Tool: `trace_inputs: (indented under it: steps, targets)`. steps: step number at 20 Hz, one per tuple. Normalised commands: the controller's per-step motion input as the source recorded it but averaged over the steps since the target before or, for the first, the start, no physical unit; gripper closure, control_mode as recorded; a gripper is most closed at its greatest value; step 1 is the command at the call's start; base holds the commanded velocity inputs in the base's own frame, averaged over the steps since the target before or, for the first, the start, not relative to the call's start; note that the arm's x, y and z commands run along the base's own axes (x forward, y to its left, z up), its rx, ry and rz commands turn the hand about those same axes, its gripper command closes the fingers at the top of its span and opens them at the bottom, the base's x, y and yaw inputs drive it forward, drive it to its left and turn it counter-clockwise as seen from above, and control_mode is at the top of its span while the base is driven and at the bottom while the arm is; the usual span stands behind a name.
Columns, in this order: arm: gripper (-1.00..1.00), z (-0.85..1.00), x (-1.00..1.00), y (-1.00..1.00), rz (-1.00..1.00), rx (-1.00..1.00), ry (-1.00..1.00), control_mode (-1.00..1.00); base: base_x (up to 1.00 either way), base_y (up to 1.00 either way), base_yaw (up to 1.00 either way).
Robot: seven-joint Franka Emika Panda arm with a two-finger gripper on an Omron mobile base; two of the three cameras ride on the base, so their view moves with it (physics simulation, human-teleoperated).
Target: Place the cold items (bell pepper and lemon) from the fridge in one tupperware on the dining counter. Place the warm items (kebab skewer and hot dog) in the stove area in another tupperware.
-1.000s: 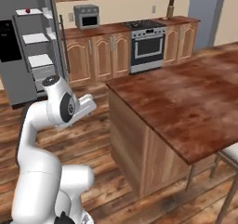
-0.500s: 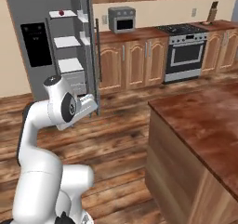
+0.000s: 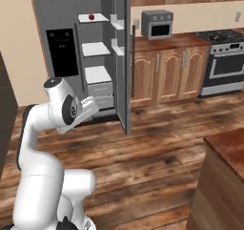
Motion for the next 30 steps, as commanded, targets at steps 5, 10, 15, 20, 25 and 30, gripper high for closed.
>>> trace_inputs:
  steps: [5,10,15,20,25,30]
  targets:
    - [-1.00,0.00,0.00,0.00,0.00,0.00,0.00,1.00,1.00,1.00,0.18]
    - [-1.00,0.00,0.00,0.00,0.00,0.00,0.00,1.00,1.00,0.86,0.19]
    - [-1.00,0.00,0.00,0.00,0.00,0.00,0.00,1.00,1.00,0.32,0.16]
    - [-1.00,0.00,0.00,0.00,0.00,0.00,0.00,1.00,1.00,-0.02,0.13]
    - [-1.00,0.00,0.00,0.00,0.00,0.00,0.00,1.00,0.94,-0.39,0.06]
    - [-1.00,0.00,0.00,0.00,0.00,0.00,0.00,1.00,0.90,-0.20,0.04]
